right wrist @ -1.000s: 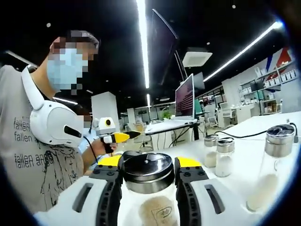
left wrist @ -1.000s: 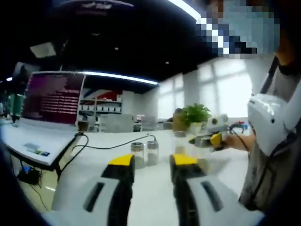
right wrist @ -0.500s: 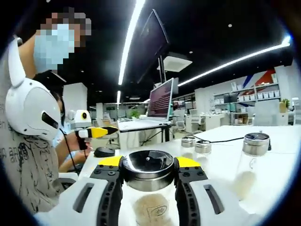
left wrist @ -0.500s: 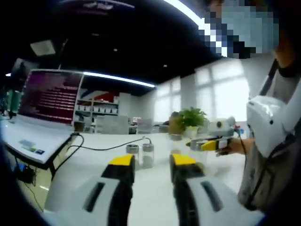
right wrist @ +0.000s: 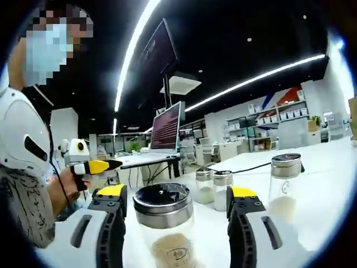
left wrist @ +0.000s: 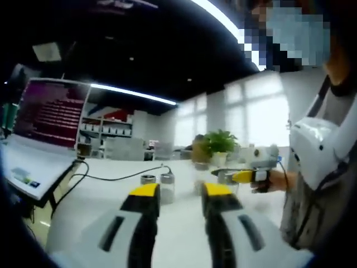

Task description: Rotate the seasoning bottle until the label or dispensing opening points toward the visible target arrow and the bottle remains upright within the marked orientation range

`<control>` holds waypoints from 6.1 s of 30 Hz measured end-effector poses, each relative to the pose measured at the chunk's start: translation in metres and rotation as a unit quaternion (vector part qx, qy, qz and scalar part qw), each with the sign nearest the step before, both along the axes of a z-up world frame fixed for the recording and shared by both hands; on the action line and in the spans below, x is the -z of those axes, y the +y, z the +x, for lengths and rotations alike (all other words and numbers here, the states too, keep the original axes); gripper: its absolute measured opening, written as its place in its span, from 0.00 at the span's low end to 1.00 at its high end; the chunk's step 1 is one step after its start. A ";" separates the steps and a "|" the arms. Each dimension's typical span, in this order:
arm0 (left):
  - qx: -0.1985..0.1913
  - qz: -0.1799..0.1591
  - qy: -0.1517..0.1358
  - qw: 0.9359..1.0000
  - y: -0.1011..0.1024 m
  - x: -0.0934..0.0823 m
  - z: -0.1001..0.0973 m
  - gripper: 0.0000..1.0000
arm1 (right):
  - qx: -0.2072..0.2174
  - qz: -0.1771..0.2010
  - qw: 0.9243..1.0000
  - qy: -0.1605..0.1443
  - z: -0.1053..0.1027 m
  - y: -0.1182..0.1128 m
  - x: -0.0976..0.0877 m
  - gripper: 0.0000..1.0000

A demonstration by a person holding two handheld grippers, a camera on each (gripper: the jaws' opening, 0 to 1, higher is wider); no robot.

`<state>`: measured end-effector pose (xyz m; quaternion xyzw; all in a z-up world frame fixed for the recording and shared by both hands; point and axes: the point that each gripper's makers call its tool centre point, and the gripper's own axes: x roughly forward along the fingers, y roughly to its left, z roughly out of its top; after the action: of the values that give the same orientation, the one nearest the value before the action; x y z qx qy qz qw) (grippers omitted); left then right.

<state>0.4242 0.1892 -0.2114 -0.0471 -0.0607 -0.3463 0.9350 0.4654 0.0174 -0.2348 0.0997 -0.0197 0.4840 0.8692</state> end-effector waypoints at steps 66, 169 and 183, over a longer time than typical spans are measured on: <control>-0.026 -0.004 -0.008 1.000 0.026 -0.018 -0.013 0.31 | -0.176 -0.033 0.984 -0.002 -0.020 0.009 0.016 0.38; -0.009 -0.028 0.021 0.999 0.013 0.006 -0.023 0.30 | -0.195 -0.095 0.976 -0.014 -0.023 0.011 0.025 0.39; -0.015 -0.033 0.019 0.999 0.017 0.005 -0.024 0.30 | -0.164 -0.097 0.982 -0.005 -0.022 0.012 0.025 0.39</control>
<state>0.4002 0.2061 -0.2162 -0.0834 -0.0547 -0.3292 0.9390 0.4432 0.0298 -0.2601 0.0139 0.0393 0.6197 0.7837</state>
